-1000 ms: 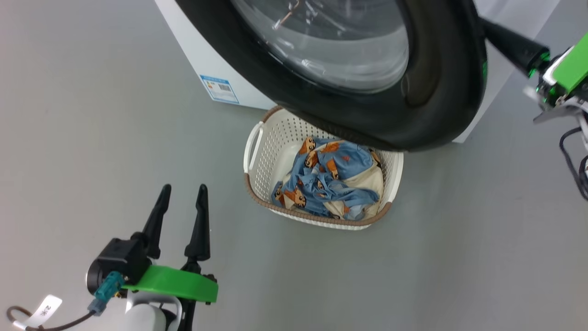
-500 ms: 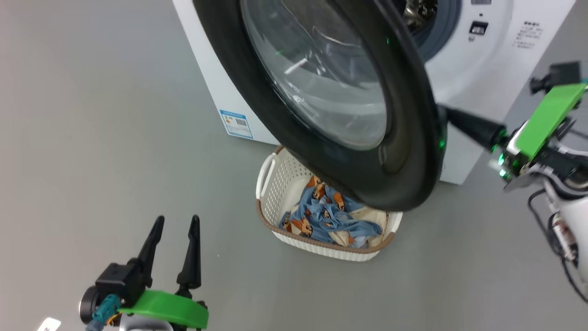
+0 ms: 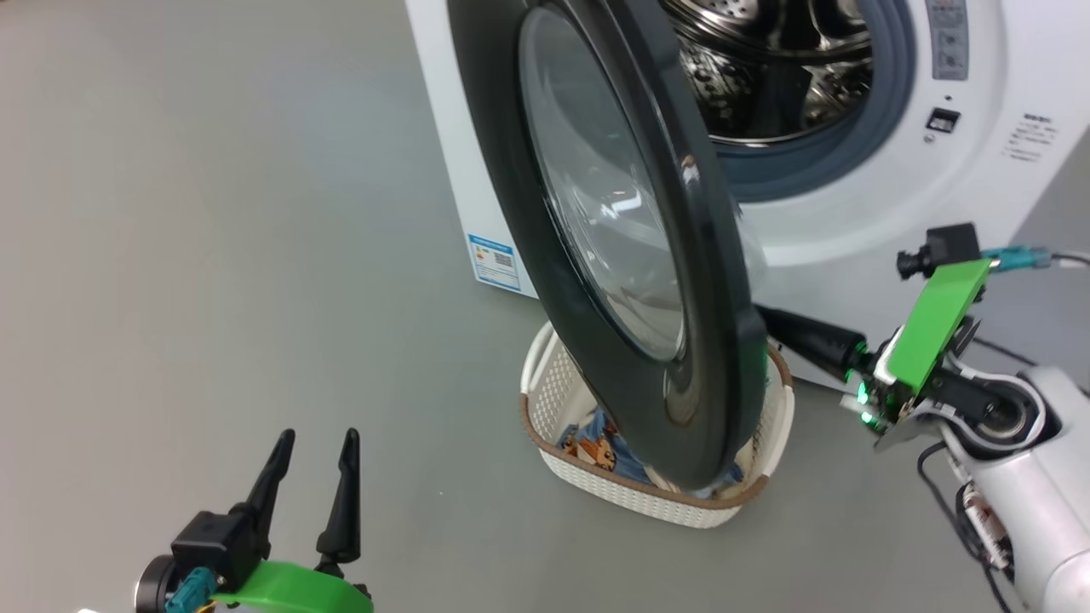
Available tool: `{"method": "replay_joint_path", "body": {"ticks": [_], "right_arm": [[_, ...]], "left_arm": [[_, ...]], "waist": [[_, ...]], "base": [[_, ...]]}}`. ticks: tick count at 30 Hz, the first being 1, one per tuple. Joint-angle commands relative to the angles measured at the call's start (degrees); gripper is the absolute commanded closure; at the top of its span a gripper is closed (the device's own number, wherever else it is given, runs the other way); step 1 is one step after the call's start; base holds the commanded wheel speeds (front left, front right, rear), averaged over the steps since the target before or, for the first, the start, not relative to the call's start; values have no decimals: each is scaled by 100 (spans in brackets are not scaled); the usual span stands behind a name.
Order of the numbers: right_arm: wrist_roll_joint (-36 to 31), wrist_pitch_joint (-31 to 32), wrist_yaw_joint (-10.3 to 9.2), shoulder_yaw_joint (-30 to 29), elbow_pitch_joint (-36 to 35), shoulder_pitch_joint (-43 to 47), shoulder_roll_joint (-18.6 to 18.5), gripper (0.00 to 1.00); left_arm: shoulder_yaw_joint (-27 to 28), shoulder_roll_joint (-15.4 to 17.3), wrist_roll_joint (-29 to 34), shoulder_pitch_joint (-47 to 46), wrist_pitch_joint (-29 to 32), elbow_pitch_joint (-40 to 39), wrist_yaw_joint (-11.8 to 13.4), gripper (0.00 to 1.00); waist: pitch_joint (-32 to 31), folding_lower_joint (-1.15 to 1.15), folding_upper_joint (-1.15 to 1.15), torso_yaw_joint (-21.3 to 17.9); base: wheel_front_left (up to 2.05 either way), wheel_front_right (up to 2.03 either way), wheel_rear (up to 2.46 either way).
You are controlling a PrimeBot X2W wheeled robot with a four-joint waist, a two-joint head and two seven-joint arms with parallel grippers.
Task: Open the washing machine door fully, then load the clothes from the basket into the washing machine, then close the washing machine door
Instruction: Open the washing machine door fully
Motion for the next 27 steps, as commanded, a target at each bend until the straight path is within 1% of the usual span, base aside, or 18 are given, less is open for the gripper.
{"method": "replay_joint_path", "body": {"ticks": [1, 7, 18, 27], "right_arm": [[116, 57, 41, 47, -195, 90, 82, 100], [86, 47, 41, 33, -312, 346, 270, 100], [-37, 155, 41, 53, -300, 243, 679, 100], [-130, 247, 41, -12, -270, 221, 777, 100]], "left_arm": [[212, 115, 56, -56, -46, -106, -63, 0], [256, 149, 114, -17, -46, -52, -117, 0], [493, 150, 155, 108, -46, -248, -139, 0], [537, 125, 174, 141, -46, -318, -127, 0]], "waist": [[-123, 0, 0, 157], [-253, 0, 0, 409], [-121, 0, 0, 484], [-84, 0, 0, 491]], "base": [[0, 0, 0], [0, 0, 0], [0, 0, 0], [0, 0, 0]]}}
